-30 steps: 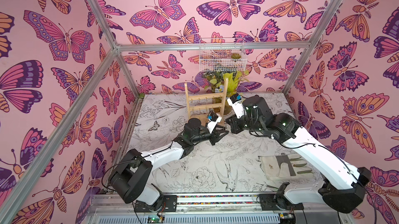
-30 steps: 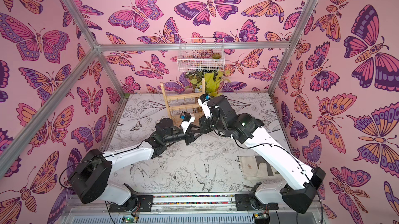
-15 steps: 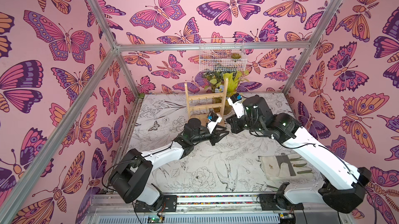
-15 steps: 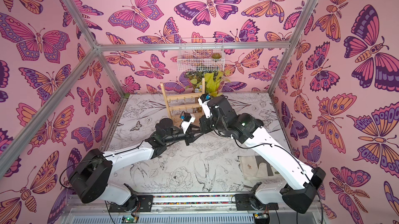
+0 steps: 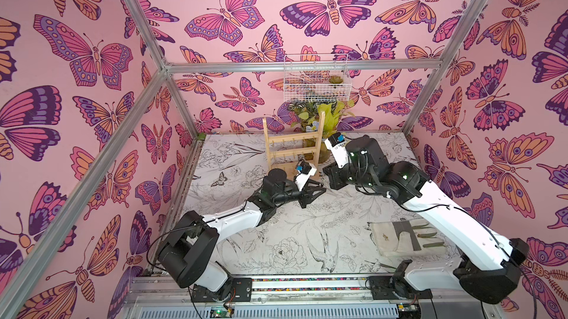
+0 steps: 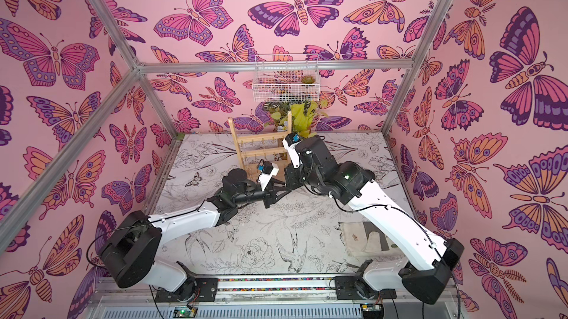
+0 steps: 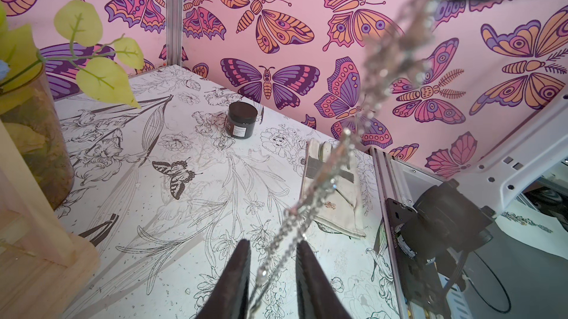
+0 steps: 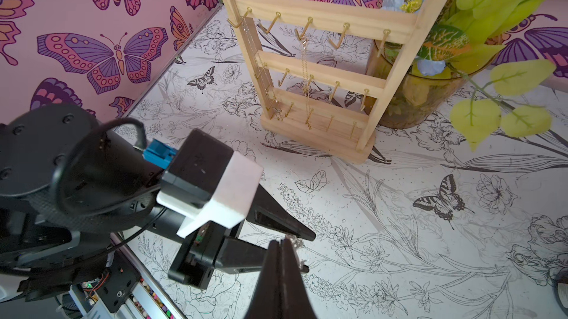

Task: Hang the necklace on the jewelry display stand
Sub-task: Adjust the necklace.

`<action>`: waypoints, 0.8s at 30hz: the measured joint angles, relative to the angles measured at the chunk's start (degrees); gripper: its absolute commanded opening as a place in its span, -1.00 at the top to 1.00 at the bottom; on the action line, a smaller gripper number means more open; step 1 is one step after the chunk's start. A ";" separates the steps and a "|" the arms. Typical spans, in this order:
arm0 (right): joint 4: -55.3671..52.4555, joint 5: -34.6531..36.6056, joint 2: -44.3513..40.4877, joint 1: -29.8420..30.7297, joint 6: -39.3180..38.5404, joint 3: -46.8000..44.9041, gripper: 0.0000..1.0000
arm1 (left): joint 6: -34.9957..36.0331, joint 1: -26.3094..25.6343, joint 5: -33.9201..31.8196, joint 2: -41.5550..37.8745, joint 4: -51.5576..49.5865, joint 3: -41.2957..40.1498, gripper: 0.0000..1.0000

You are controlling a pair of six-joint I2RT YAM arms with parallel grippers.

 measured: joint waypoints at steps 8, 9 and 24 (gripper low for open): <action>0.02 0.72 0.00 0.00 -0.15 0.02 1.00 | -0.02 0.00 -0.02 0.00 -0.22 -0.20 0.60; 0.02 0.76 0.00 0.00 -0.15 0.02 1.00 | -0.04 0.00 -0.04 0.00 -0.26 -0.20 0.61; 0.20 0.70 0.00 0.00 -0.15 0.02 1.00 | -0.02 0.00 -0.76 0.00 -0.31 -0.20 0.60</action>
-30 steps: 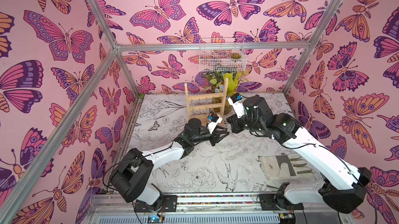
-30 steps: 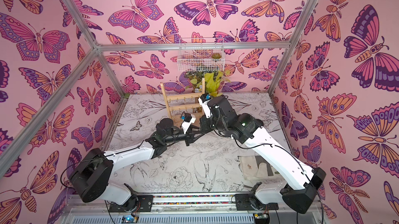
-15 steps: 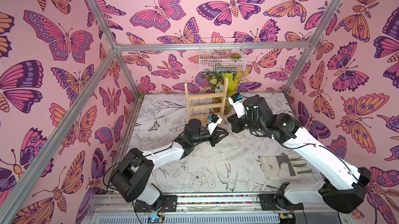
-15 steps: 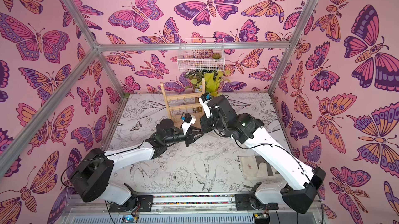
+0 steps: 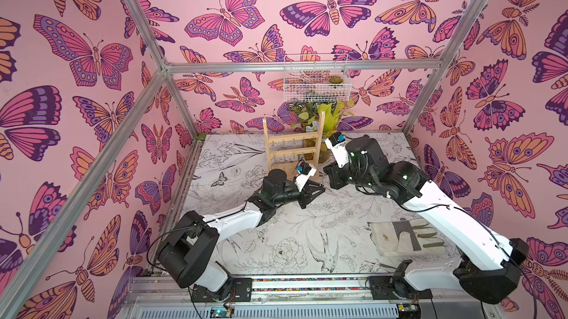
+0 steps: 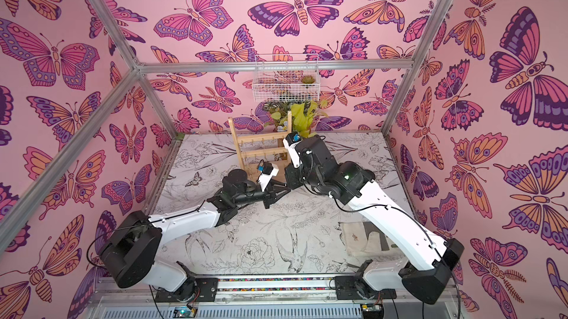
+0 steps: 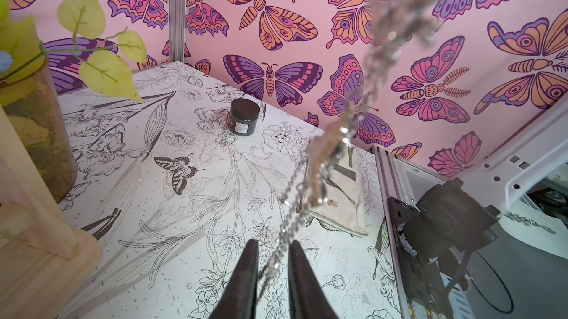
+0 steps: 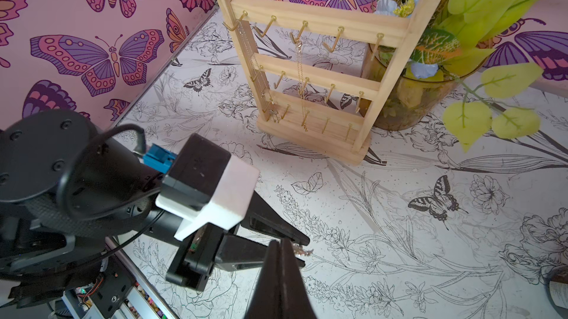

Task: Hang the necklace on the jewelry display stand
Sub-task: Adjust the necklace.

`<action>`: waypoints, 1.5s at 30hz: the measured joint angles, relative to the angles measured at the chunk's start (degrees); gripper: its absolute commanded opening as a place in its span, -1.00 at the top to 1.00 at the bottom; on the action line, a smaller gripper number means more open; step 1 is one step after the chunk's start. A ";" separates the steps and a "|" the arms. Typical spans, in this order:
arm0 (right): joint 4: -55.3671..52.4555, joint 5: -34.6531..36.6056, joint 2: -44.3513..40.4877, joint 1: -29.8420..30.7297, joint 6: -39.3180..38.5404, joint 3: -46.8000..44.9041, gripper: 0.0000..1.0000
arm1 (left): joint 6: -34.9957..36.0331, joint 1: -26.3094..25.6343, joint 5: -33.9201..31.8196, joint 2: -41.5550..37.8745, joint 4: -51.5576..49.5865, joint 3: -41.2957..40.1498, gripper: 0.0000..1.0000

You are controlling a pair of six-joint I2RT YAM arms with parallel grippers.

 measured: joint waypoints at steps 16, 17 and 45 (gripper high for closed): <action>0.04 -1.40 0.00 0.04 0.00 0.00 1.00 | -0.17 0.00 -0.15 0.00 -0.09 0.00 0.97; 0.04 -1.42 0.00 0.04 0.00 0.00 1.00 | -0.20 0.00 -0.15 0.00 -0.09 0.00 0.99; -2.75 -7.50 6.64 -0.48 -1.22 0.09 0.63 | -12.81 0.00 10.58 -9.07 7.04 -4.87 1.00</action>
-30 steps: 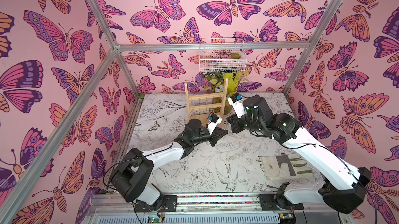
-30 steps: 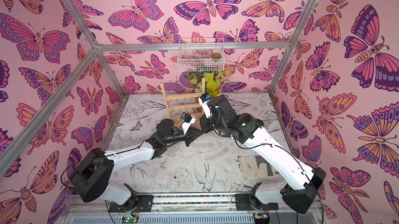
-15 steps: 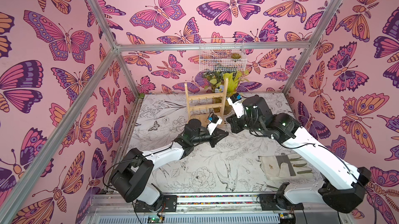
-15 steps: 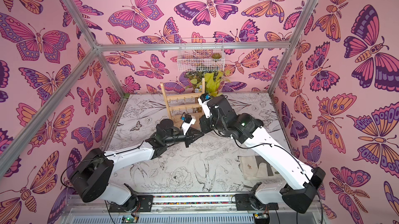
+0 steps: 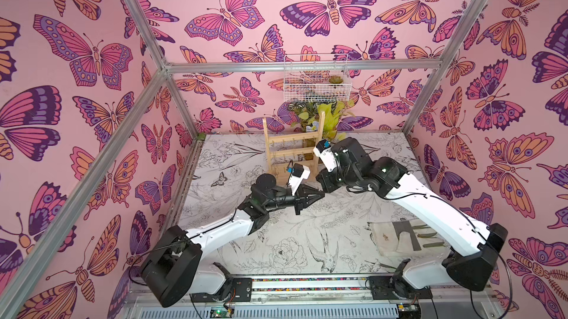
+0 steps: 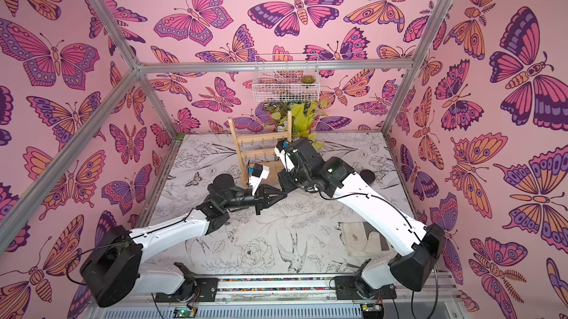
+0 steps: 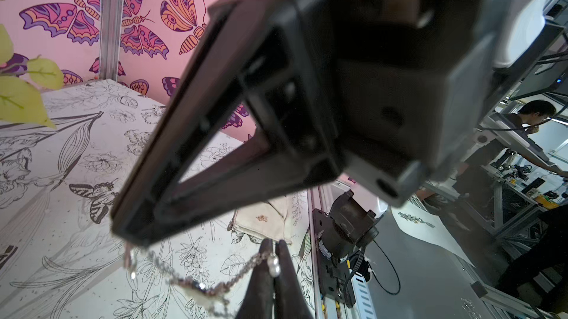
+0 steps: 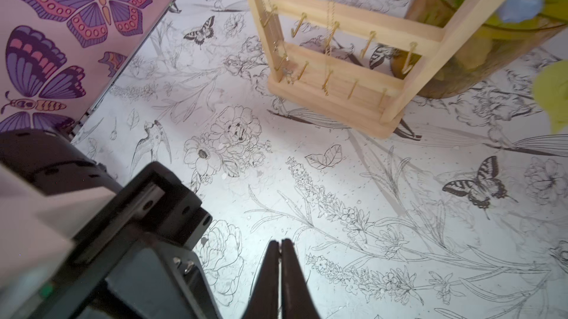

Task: Hang the necklace on the jewelry display stand
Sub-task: Adjust the necklace.

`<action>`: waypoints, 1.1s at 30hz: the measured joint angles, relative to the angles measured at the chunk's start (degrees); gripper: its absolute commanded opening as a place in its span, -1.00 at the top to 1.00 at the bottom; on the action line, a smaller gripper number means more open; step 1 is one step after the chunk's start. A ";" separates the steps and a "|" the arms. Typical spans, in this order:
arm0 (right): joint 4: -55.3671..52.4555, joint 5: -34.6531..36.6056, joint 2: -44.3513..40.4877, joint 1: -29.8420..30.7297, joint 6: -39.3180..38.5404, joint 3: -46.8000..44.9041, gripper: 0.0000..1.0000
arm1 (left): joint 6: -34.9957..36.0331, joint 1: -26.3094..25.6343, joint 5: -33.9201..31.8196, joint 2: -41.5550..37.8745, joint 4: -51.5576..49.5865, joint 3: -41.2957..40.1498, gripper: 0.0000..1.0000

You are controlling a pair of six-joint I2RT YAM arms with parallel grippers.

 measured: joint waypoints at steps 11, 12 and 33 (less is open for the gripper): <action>-1.79 -2.10 -1.25 -1.77 -0.09 0.66 0.20 | -5.18 0.74 -1.07 -0.11 0.96 0.02 1.00; -1.95 -2.10 -1.81 -2.56 -0.04 0.66 0.19 | -5.62 0.92 -1.33 -0.13 0.96 0.02 1.00; 14.71 -11.32 -12.68 -4.44 -0.02 -18.40 0.26 | -10.27 6.91 -6.91 -2.36 -0.81 2.12 1.00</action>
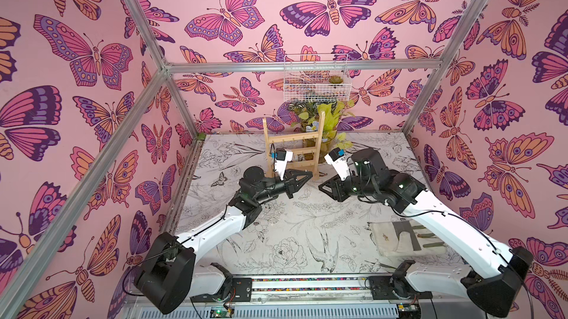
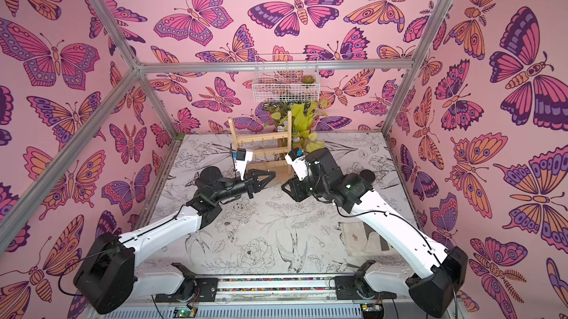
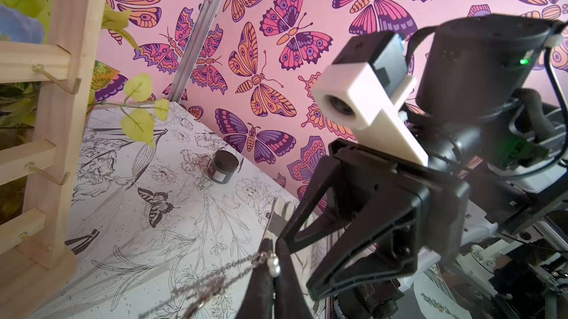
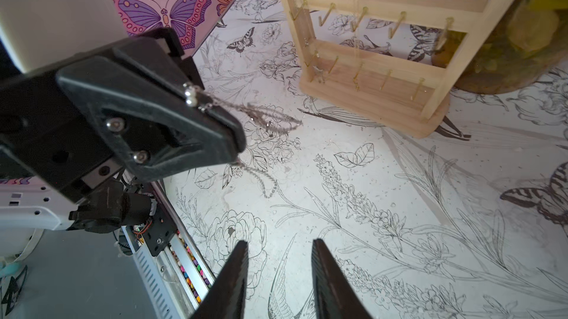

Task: Hang the necklace on the jewelry display stand
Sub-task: Adjust the necklace.

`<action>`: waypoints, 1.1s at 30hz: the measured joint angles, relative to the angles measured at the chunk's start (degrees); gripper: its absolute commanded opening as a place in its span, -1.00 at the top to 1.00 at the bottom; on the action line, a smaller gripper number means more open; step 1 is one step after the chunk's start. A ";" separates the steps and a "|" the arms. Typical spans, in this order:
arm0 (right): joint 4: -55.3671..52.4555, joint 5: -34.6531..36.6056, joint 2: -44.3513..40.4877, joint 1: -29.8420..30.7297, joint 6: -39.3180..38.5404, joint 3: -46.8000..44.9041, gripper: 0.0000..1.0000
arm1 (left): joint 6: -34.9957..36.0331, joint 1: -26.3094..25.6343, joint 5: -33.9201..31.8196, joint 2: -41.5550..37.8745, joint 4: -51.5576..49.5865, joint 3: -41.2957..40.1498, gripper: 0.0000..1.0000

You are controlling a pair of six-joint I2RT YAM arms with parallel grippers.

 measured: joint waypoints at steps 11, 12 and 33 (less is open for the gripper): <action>20.31 2.60 -2.97 2.62 -0.04 -10.34 0.31 | -2.47 0.66 -1.77 0.00 -0.02 1.25 1.00; 21.77 2.95 -2.60 2.62 -0.07 -10.34 0.32 | -2.49 0.66 -1.77 0.00 -0.04 1.36 1.00; 28.11 6.27 0.22 2.67 -0.48 -10.34 0.51 | -3.80 0.66 -2.47 -0.02 -0.02 1.49 1.00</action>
